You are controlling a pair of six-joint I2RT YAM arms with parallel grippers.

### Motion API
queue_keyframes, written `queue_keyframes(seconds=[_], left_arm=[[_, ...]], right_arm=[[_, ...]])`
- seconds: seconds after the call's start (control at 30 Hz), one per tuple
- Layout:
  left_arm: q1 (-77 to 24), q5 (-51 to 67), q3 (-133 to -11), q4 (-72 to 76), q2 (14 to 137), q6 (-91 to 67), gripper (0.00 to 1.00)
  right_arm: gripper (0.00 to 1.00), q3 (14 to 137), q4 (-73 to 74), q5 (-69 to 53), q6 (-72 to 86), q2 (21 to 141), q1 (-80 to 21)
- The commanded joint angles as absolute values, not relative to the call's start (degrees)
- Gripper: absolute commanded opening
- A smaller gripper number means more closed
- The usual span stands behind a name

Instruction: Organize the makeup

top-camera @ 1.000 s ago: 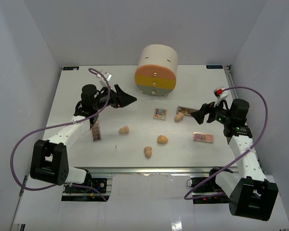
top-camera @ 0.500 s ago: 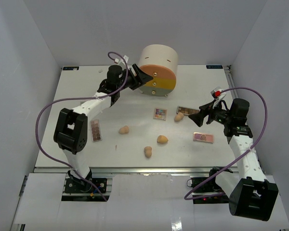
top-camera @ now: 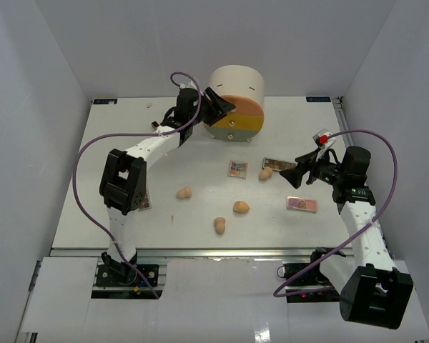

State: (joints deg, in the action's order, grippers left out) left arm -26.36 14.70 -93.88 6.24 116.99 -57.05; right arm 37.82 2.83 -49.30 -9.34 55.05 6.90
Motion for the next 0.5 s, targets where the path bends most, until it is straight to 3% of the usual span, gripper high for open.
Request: queue_keyframes(seconds=[0.0, 0.23, 0.4, 0.47], left_arm=[[-26.9, 13.1, -96.6, 4.7, 116.7, -58.8, 0.63], [-27.5, 12.4, -97.4, 4.3, 117.5, -59.8, 0.48], [-28.1, 10.8, -98.8, 2.9, 118.3, -60.1, 0.43], [-28.5, 10.1, -99.3, 2.0, 118.5, -59.8, 0.35]], right_arm=[[0.93, 39.2, 0.7, -50.6, -9.0, 54.1, 6.9], [0.92, 39.2, 0.7, -50.9, -8.8, 54.1, 6.9], [0.92, 39.0, 0.7, -50.9, -8.8, 54.1, 6.9], [0.93, 38.9, 0.7, -51.0, -8.8, 54.2, 6.9]])
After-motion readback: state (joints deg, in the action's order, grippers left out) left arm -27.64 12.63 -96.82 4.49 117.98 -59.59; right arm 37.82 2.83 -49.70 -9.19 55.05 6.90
